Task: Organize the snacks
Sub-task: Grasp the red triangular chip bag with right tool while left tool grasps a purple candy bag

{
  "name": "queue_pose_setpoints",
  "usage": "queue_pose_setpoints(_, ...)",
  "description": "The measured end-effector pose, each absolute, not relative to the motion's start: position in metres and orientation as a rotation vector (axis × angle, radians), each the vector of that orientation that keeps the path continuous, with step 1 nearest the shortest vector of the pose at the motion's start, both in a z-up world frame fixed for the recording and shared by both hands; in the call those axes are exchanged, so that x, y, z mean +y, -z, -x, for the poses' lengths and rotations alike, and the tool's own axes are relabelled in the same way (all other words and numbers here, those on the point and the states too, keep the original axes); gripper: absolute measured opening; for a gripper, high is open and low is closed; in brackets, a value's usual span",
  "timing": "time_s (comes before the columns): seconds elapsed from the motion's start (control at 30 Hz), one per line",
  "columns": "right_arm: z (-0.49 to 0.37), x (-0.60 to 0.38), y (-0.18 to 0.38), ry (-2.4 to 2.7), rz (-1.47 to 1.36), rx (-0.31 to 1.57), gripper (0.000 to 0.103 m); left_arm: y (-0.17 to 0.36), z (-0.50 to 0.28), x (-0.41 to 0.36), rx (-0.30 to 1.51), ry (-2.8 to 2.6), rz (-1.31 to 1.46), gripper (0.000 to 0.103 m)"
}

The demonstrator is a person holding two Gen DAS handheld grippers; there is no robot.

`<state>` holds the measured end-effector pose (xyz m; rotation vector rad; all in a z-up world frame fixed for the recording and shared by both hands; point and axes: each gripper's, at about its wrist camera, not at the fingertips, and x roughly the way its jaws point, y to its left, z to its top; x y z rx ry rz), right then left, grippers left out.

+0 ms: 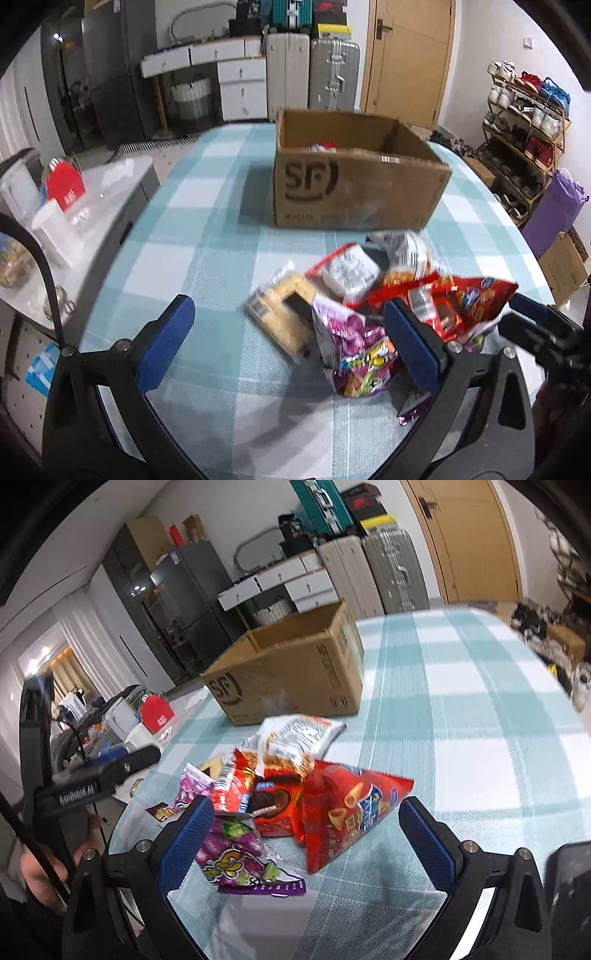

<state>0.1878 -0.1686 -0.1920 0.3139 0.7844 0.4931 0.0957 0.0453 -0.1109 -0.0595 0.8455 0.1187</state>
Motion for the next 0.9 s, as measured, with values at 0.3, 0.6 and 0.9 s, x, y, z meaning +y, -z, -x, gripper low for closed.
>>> queue_pose_setpoints(0.3,-0.202,-0.178,0.209,-0.450,-0.382,0.789,0.099,0.148,-0.099,0.042,0.891,-0.056,0.070,0.102)
queue_pose_setpoints(0.6,-0.225,-0.177,0.230,-0.433,-0.460,0.861,0.065,0.158,-0.093,0.032,0.913,-0.015,0.075,0.102)
queue_pose_setpoints(0.9,-0.225,-0.182,0.234,-0.467,-0.469,0.846,0.038,0.155,-0.084,0.017,0.920,0.060,0.091,0.102)
